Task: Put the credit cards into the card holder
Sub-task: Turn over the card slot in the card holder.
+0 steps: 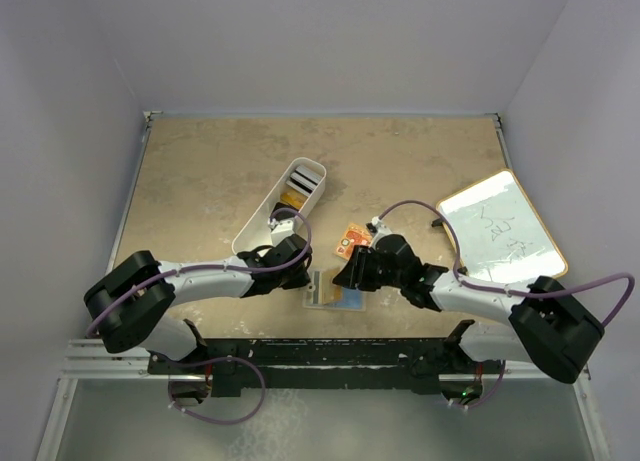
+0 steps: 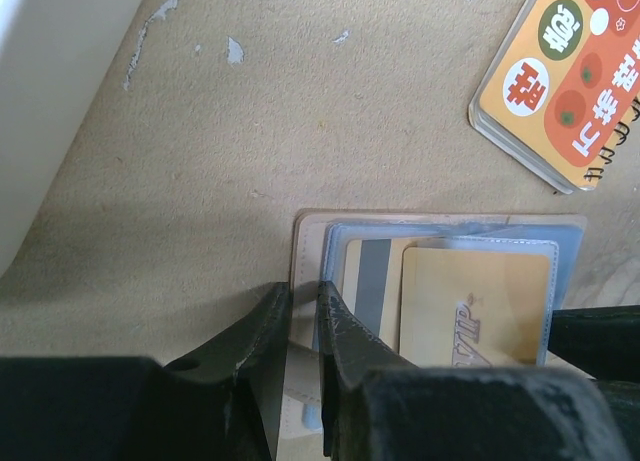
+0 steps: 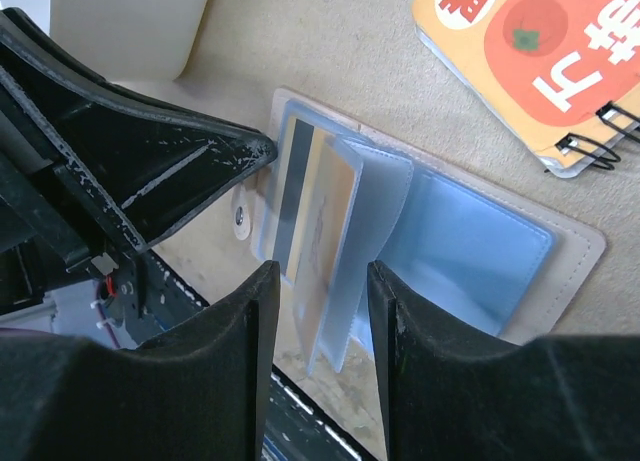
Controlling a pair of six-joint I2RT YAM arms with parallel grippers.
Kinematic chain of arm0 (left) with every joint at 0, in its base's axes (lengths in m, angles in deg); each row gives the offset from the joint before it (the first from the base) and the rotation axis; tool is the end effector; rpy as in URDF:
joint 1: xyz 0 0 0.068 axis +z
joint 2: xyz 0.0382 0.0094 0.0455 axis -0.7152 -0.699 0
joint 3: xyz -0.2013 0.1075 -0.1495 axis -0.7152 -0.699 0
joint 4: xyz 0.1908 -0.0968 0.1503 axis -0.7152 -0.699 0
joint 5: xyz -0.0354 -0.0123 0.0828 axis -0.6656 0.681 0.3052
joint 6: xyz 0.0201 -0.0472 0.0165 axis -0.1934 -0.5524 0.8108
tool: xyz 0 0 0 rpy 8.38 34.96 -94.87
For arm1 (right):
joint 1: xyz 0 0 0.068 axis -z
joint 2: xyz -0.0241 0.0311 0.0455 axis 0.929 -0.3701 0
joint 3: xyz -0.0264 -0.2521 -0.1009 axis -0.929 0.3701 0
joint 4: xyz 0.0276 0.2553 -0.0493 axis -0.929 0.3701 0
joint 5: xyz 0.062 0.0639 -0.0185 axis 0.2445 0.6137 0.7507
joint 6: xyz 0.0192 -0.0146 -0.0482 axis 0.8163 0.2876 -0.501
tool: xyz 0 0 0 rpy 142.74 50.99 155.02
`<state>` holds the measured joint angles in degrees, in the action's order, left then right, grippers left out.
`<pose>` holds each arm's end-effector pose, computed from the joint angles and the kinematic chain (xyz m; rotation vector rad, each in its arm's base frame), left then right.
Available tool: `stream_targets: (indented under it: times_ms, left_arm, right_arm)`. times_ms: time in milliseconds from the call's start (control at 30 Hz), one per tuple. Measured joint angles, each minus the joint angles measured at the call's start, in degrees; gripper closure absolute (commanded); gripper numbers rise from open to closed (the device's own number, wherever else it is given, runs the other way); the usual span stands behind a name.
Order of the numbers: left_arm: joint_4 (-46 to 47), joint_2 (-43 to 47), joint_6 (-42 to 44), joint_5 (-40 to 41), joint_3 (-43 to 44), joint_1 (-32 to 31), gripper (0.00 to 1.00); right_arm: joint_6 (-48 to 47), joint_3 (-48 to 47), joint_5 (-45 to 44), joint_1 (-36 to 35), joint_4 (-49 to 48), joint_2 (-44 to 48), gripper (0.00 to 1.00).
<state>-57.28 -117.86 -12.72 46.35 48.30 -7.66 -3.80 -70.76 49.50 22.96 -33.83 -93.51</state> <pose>0.1648 -0.2062 0.1500 -0.2425 2.5390 -0.4951 0.1632 0.1728 0.1670 0.0360 2.3234 1.1202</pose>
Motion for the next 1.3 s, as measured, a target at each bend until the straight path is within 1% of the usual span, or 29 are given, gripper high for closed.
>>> stream_targets:
  times_ms: [300, 767, 1033, 1133, 1300]
  left_arm:
    - [0.0, 0.0, -0.5, -1.2, 0.0, 0.0, 0.85]
    - [-0.8, 0.1, -0.9, -2.1, 0.3, 0.0, 0.85]
    - [-0.7, 0.1, -1.0, -3.2, 0.3, 0.0, 0.85]
    - [-0.8, 0.1, -1.0, -3.6, 0.3, 0.0, 0.85]
    - [-0.8, 0.1, -1.0, -3.6, 0.3, 0.0, 0.85]
  right_arm:
    - [2.0, 1.8, 1.4, 0.0, -3.7, 0.2, 0.57]
    - [2.4, 1.8, 1.5, 0.0, -4.2, 0.2, 0.57]
    - [2.1, 1.7, 3.6, 0.0, -4.4, 0.0, 0.57]
    - [2.1, 1.7, 3.9, 0.0, -4.4, -0.2, 0.61]
    - [1.5, 1.7, 2.6, 0.0, -3.3, -0.2, 0.72]
